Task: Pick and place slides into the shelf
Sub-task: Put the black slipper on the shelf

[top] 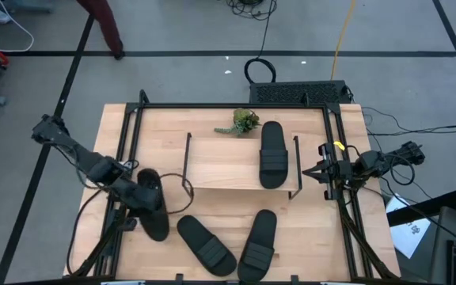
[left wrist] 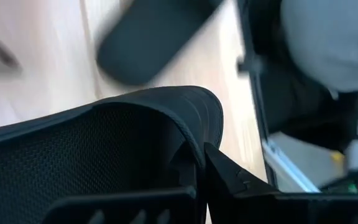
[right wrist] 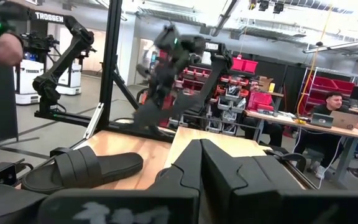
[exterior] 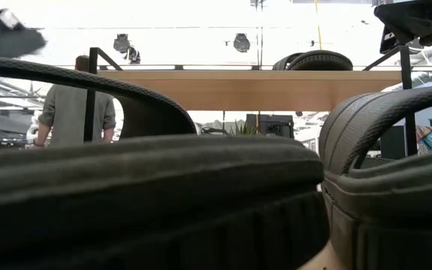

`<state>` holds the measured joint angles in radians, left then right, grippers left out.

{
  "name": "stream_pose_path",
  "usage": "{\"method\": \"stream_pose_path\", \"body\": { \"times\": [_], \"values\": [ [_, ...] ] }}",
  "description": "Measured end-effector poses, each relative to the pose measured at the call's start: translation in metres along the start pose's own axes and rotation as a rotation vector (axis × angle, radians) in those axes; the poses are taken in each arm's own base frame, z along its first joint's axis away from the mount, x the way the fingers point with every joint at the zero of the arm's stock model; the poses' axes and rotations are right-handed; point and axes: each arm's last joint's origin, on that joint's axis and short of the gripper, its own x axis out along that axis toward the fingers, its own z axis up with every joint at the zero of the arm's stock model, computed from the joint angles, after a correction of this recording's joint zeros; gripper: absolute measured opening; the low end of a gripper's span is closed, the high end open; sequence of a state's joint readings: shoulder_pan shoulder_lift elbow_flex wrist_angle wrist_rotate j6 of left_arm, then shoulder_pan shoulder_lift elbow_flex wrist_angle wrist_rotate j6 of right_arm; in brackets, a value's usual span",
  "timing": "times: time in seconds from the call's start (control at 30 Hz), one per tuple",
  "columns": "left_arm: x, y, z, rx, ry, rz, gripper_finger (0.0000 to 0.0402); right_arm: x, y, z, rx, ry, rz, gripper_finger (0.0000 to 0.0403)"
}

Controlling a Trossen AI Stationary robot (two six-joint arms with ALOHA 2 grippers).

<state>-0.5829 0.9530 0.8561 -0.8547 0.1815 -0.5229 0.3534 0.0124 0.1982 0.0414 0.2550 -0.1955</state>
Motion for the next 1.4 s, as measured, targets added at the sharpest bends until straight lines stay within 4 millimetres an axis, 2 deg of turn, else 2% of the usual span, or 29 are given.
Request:
{"method": "stream_pose_path", "body": {
  "times": [0.17,0.37,0.53,0.67,0.83,0.97,1.13,1.23,1.4],
  "values": [
    [-0.044,-0.013,0.026,0.243,-0.218,0.05,0.0001,0.0,0.0,0.001,0.004,-0.015,-0.003,0.0],
    [-0.095,-0.013,0.056,0.469,-0.402,0.142,0.0001,0.0,0.0,0.002,0.004,-0.018,-0.004,0.0],
    [-0.135,-0.002,0.084,0.5,-0.516,0.274,0.0001,0.0,-0.001,0.002,0.005,-0.025,-0.005,0.0],
    [-0.154,0.014,0.11,0.499,-0.466,0.227,0.0001,0.0,-0.001,0.003,0.005,-0.029,-0.006,0.0],
    [-0.161,0.043,0.149,0.534,-0.422,0.146,0.0001,0.0,-0.001,0.003,-0.003,-0.029,-0.006,0.0],
    [-0.159,0.071,0.179,0.534,-0.429,0.042,0.0001,0.0,-0.001,0.003,-0.003,-0.029,-0.006,0.0],
    [-0.141,0.118,0.204,0.306,-0.241,-0.027,0.0001,0.0,-0.001,0.003,0.002,-0.034,-0.007,0.0],
    [-0.128,0.137,0.213,0.188,-0.105,-0.079,0.0001,0.0,-0.001,0.006,0.009,-0.065,-0.013,0.0],
    [-0.111,0.159,0.232,0.165,-0.096,-0.117,0.0001,0.0,-0.002,0.007,0.003,-0.073,-0.016,0.0]
  ]
}}
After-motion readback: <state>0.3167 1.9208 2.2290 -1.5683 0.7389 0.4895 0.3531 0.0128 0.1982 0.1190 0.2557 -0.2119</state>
